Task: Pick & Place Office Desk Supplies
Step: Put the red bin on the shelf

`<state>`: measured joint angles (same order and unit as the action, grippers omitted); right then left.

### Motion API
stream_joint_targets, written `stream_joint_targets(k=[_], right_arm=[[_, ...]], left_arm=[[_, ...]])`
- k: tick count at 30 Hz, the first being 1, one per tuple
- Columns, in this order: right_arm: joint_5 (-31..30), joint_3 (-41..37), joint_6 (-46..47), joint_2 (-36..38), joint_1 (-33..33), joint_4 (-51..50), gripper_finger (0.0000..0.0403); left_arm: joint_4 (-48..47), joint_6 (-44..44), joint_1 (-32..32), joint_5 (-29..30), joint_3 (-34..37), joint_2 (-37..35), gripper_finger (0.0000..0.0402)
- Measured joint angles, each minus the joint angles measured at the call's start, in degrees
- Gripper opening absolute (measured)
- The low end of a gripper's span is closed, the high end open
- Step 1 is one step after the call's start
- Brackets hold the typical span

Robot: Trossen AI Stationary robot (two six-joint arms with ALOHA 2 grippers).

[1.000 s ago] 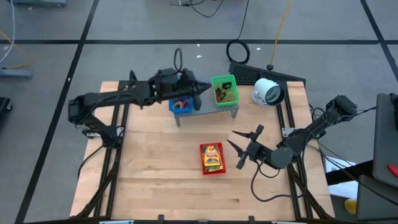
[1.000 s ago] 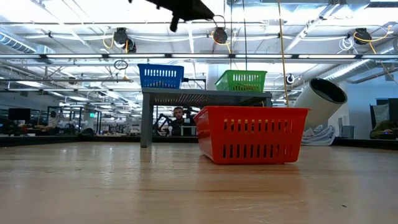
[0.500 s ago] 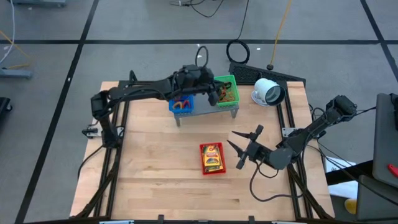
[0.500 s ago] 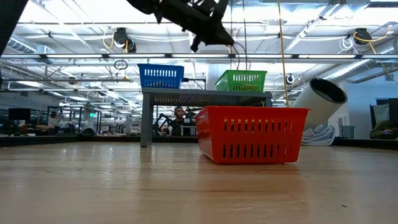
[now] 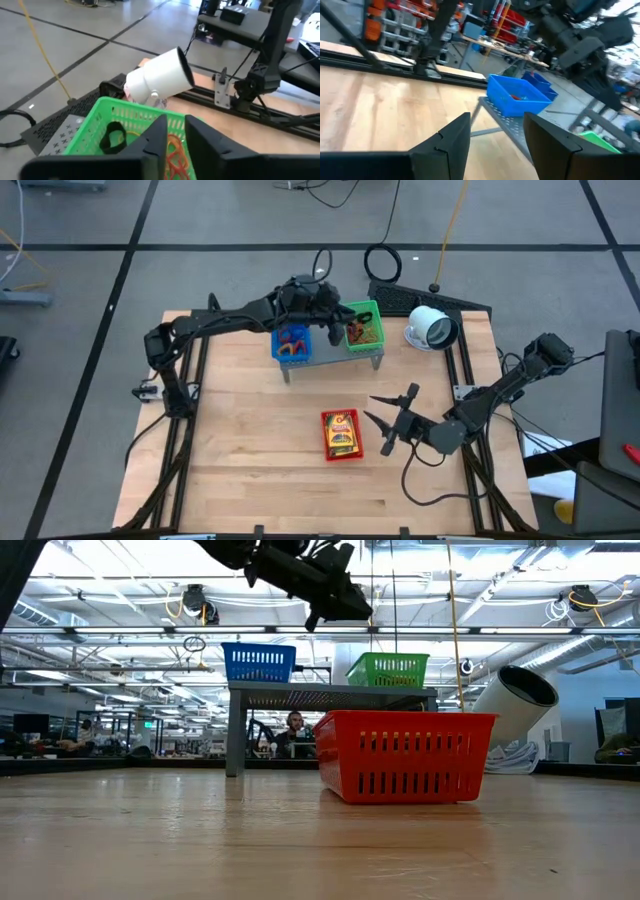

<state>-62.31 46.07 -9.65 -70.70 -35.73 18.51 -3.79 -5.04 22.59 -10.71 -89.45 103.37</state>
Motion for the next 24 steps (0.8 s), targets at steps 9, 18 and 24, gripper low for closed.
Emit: stream_joint_targets(k=[9, 18, 24], right_arm=[[1.13, -0.01, 0.31, 0.02, 0.13, -1.57, 0.0171], [26.53, -0.01, 6.52, 0.00, 0.37, -5.52, 0.0171], [32.46, -0.01, 8.69, 0.00, -0.19, -6.80, 0.0171]], left_arm=[[-0.08, -2.67, 0.25, -6.21, 0.02, -0.77, 0.0175], [-16.33, 3.15, -10.55, -10.85, 0.02, -12.77, 0.0192], [-25.65, 8.06, -31.03, 15.45, 0.04, -19.27, 0.0157]])
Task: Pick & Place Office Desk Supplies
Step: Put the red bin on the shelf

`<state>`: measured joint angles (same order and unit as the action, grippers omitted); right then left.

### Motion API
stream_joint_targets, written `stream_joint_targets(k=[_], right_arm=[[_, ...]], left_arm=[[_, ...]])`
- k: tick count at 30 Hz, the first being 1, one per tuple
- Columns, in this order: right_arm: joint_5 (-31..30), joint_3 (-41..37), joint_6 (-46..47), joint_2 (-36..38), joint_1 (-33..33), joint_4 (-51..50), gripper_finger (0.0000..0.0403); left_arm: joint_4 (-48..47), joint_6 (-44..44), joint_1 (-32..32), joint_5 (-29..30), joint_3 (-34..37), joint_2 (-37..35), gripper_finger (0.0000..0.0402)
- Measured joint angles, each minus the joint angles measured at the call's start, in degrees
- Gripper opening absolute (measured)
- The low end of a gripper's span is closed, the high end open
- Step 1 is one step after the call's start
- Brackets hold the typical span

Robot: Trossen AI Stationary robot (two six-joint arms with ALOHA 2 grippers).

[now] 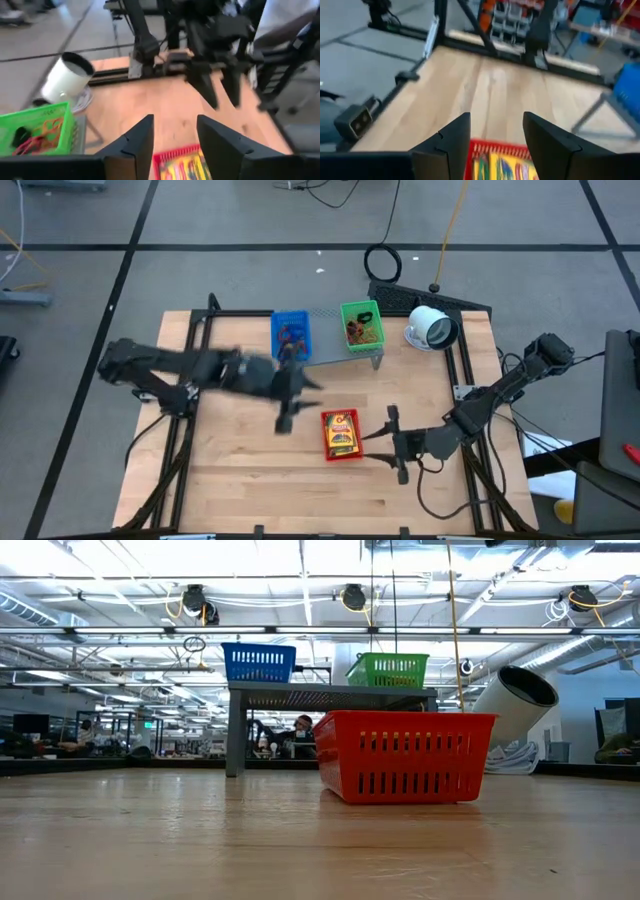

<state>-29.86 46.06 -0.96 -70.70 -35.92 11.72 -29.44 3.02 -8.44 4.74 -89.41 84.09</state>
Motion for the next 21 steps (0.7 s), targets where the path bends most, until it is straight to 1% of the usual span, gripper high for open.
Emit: stream_joint_targets(k=[2, 5, 6, 8, 10, 15, 18, 21], right_arm=[[0.06, 0.00, 2.36, -0.24, 0.31, -2.47, 0.0171], [-0.05, 0.00, 5.80, -1.27, 1.06, -5.78, 0.0171], [-0.08, 0.00, 6.52, -1.89, 1.18, -6.19, 0.0171], [0.10, 0.00, 7.26, -3.29, 1.33, -6.41, 0.0171], [0.19, 0.21, 7.37, -4.97, 1.35, -6.33, 0.0171], [1.15, 2.61, 7.37, -10.28, 1.40, -6.61, 0.0171], [3.22, 5.42, 6.74, -14.17, 1.40, -6.85, 0.0171], [4.86, 9.42, 5.84, -17.61, 1.76, -10.02, 0.0171]], left_arm=[[-3.16, -2.00, -6.57, 10.06, 0.01, -0.57, 0.0150], [-7.72, -7.28, -14.95, 23.89, 0.01, -0.58, 0.0144], [-9.52, -9.65, -17.29, 27.48, 0.01, -0.54, 0.0144], [-11.87, -14.32, -21.16, 32.35, 0.03, 0.10, 0.0144], [-13.13, -18.01, -24.49, 35.53, 0.49, 0.53, 0.0143], [-14.14, -22.77, -29.94, 39.92, 1.40, 1.61, 0.0143], [-14.14, -22.96, -31.52, 41.78, 1.93, 2.88, 0.0143], [-14.21, -22.07, -31.76, 41.86, 2.10, 3.77, 0.0143]])
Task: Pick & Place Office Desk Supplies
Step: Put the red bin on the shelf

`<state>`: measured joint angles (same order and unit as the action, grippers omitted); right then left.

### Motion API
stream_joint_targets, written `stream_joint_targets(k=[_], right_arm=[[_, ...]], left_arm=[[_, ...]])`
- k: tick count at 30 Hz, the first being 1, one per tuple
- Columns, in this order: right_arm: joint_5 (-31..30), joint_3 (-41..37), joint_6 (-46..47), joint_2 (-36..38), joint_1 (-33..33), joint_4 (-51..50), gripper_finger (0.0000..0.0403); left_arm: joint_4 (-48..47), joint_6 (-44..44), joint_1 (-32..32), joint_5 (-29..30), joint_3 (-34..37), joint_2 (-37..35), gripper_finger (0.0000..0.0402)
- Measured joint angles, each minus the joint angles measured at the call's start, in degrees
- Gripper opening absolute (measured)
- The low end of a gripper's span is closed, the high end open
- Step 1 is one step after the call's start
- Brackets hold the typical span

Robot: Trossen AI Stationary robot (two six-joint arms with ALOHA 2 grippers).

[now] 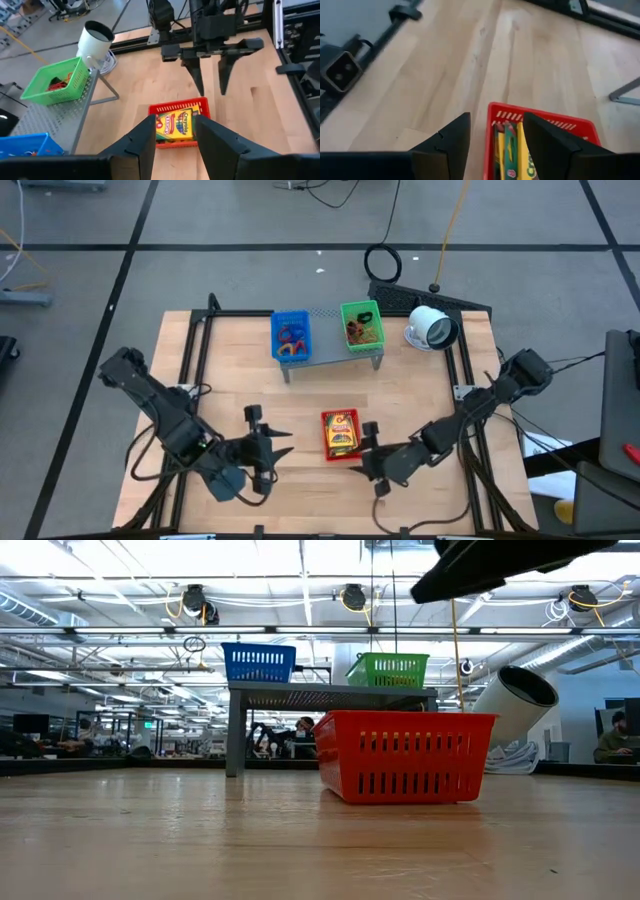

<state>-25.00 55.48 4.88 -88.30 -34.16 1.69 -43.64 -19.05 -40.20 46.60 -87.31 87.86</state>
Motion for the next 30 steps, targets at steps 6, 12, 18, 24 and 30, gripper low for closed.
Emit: stream_joint_targets(k=[6, 12, 18, 24, 30], right_arm=[[2.72, 8.32, 5.36, -4.67, 2.27, -14.18, 0.0171], [8.67, 10.26, 10.44, -8.86, 5.03, -19.49, 0.0171], [12.38, 10.26, 11.65, -12.26, 6.77, -17.98, 0.0171], [17.23, 10.26, 12.91, -14.10, 7.92, -14.51, 0.0171], [19.17, 10.28, 14.92, -16.68, 7.94, -11.58, 0.0171]], left_arm=[[-0.38, 0.78, 0.87, 0.26, 0.00, 0.37, 0.0143], [-1.34, 0.88, 2.20, 0.56, 0.00, 0.37, 0.0143], [-2.72, 0.85, 3.53, -0.43, 0.00, 0.37, 0.0143], [-3.32, 0.53, 3.86, -0.76, 0.00, 0.37, 0.0143], [-3.30, 0.44, 3.86, -1.60, 0.00, 0.37, 0.0143]])
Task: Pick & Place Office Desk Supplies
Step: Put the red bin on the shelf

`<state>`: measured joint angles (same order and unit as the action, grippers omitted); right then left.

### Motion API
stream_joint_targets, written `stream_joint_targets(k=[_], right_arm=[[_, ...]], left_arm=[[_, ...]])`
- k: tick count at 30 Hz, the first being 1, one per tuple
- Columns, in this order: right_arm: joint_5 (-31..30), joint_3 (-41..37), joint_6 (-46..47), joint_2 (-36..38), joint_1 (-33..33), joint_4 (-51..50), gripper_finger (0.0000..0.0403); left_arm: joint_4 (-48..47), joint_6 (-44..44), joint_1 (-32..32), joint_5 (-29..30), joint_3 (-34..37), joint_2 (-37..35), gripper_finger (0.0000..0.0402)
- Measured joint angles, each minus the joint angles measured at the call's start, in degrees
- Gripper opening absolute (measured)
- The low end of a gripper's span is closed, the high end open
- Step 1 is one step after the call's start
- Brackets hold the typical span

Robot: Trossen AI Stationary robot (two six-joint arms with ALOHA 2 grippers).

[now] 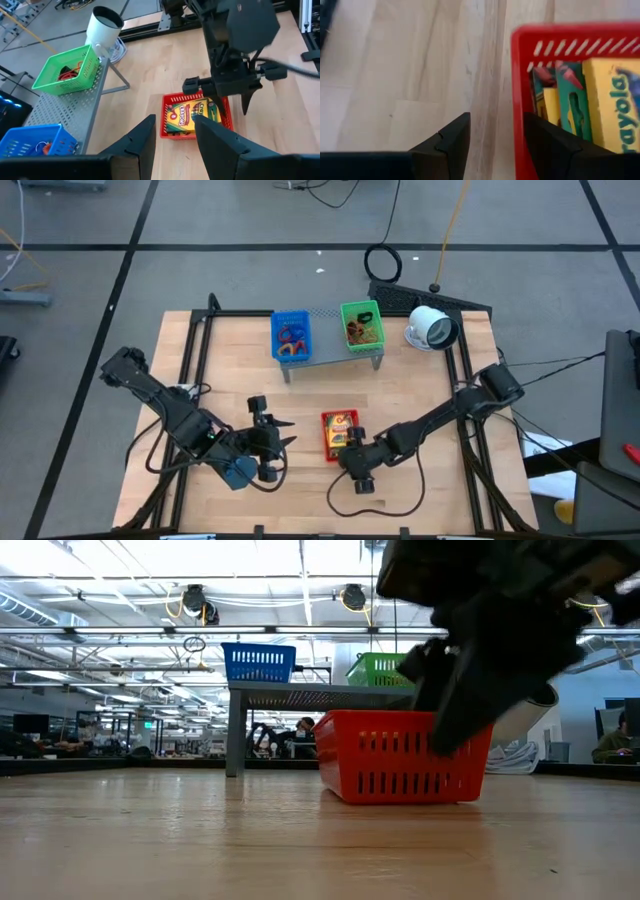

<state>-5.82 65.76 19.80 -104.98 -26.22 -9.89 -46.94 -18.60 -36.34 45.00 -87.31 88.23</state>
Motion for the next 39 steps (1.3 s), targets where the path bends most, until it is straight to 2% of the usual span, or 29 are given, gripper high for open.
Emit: stream_joint_targets(k=[5, 8, 10, 14, 15, 21, 24, 28, 39], right_arm=[[1.30, 0.00, 2.05, -2.36, 0.04, 0.25, 0.0169], [1.36, 0.00, 2.18, -2.72, 0.02, 0.20, 0.0151], [1.36, 0.00, 2.20, -2.74, 0.04, 0.00, 0.0121], [-0.09, -0.02, 1.24, -2.33, 0.07, -0.36, 0.0025], [-0.75, -0.02, 0.68, -2.27, 0.03, -0.28, 0.0014], [-1.58, 0.14, 1.36, -0.94, 0.43, -1.68, 0.0002], [-2.10, 2.40, 1.46, 1.19, 0.54, -10.14, 0.0001], [-5.98, 7.61, -0.50, 3.88, 0.52, -23.08, 0.0001], [-13.60, 19.79, -12.86, 11.16, 3.08, -38.56, 0.0000]], left_arm=[[0.00, -0.20, 0.00, -0.03, 0.00, 0.00, 0.0143], [0.00, -0.20, 0.00, -0.03, 0.00, 0.00, 0.0143], [0.00, -0.20, 0.00, -0.05, 0.00, 0.00, 0.0143], [0.00, -0.20, 0.00, -0.05, 0.00, 0.00, 0.0143], [-0.01, -0.21, 0.00, -0.07, 0.00, 0.00, 0.0143], [0.00, -0.36, 0.00, -0.07, 0.00, 0.00, 0.0143], [0.00, -0.59, 0.00, -0.07, 0.00, -0.02, 0.0143], [-0.01, -2.23, 0.00, -0.12, 0.00, -0.02, 0.0143], [0.03, -5.82, 0.00, -0.11, 0.00, -0.04, 0.0143]])
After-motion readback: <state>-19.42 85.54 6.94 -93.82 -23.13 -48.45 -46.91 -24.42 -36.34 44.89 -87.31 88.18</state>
